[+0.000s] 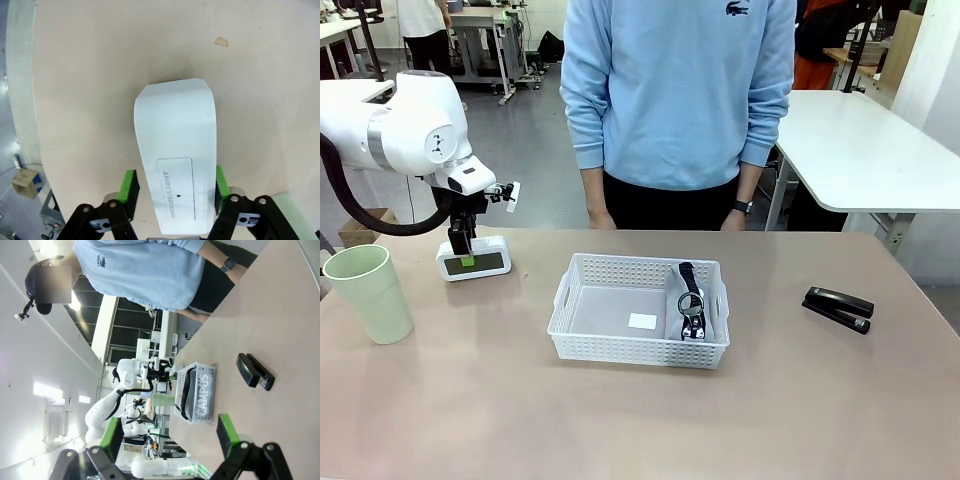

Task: Efficiently arrange items inside the basket to fit them all.
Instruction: Pick up the Digital clock and place it inside the Organizing basket.

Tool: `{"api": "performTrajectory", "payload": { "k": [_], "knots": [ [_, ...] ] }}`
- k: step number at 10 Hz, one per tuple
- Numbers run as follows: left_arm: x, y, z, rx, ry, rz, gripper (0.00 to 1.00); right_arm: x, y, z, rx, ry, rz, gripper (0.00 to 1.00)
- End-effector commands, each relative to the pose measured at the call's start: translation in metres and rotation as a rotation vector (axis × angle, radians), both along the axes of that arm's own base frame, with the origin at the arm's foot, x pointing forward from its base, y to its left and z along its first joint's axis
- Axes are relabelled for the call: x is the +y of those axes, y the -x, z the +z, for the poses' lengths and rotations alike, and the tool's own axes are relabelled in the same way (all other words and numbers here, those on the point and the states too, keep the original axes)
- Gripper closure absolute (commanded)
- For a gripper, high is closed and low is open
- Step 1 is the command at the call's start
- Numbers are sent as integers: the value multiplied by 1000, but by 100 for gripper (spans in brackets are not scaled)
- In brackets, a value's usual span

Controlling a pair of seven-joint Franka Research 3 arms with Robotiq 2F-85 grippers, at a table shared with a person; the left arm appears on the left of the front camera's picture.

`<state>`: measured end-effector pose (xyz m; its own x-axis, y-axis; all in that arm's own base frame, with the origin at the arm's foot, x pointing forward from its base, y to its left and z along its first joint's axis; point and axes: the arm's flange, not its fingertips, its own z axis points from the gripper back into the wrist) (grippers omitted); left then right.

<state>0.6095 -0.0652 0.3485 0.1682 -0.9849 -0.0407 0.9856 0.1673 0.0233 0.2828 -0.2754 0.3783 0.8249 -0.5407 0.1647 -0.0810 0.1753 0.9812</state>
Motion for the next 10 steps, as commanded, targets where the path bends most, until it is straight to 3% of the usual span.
{"api": "performTrajectory", "payload": {
  "k": [1, 2, 8, 10],
  "knots": [
    [-2, -4, -1, -1, -24, 11, 60, 1, 3, 4, 11, -3, 11, 0],
    [-3, -5, -1, 1, -20, 10, 100, 1, 3, 4, 11, -3, 11, 0],
    [0, -3, 3, 10, 7, 12, 100, 1, 3, 4, 11, -3, 11, 0],
    [3, 9, 27, 40, 54, -23, 100, 1, 3, 4, 11, -3, 11, 0]
  ]
}}
